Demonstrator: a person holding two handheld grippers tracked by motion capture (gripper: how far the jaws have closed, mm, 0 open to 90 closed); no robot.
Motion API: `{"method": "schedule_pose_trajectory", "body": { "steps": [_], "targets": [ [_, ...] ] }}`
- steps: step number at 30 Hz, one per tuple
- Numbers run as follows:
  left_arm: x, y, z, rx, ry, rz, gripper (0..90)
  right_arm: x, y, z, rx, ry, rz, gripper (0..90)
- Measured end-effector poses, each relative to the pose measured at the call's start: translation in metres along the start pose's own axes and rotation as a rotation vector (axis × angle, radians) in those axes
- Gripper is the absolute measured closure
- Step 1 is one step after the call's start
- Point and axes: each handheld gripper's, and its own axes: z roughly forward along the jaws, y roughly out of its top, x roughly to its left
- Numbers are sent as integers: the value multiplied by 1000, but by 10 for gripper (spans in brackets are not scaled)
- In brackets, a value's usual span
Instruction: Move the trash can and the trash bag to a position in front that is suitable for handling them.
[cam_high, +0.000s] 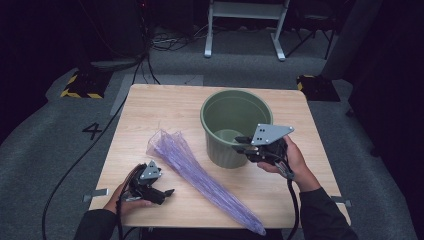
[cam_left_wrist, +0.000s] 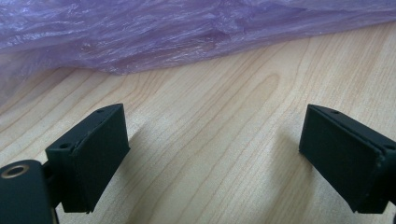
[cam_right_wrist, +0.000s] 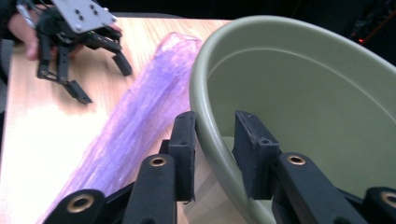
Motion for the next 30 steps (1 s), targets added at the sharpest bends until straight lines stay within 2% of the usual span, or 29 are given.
{"method": "schedule_pose_trajectory", "body": {
  "steps": [5,9,10,13,15,16,18,19,20,22,23,28,29,30],
  "targets": [
    [0,0,0,2,1,1,78,0,2,-1,25,-17,-1,722],
    [0,0,0,1,1,0,78,2,5,-2,52,-33,-21,712],
    [0,0,0,2,1,1,78,3,5,-2,42,-66,-18,594],
    [0,0,0,2,0,1,78,6,2,-11,-7,-116,-2,465],
    [0,0,0,2,1,2,78,15,-2,-24,-80,-164,-11,460],
    [0,0,0,2,1,2,77,21,-4,-32,-117,-167,-27,459],
    [0,0,0,2,1,1,77,32,-10,-44,-144,-173,-45,451],
    [0,0,0,2,1,1,77,32,-10,-44,-144,-173,-45,451],
    [0,0,0,2,1,2,77,41,-20,-54,-161,-159,-24,434],
    [0,0,0,2,2,2,77,43,-24,-56,-159,-153,-17,421],
    [0,0,0,2,1,1,77,47,-37,-58,-141,-149,2,407],
    [0,1,1,1,-1,6,76,48,-70,-59,-120,-147,89,382],
    [0,1,1,1,-1,6,76,48,-70,-59,-120,-147,89,382],
    [0,1,1,1,-1,5,76,47,-84,-57,-102,-139,127,357]
  ]
}}
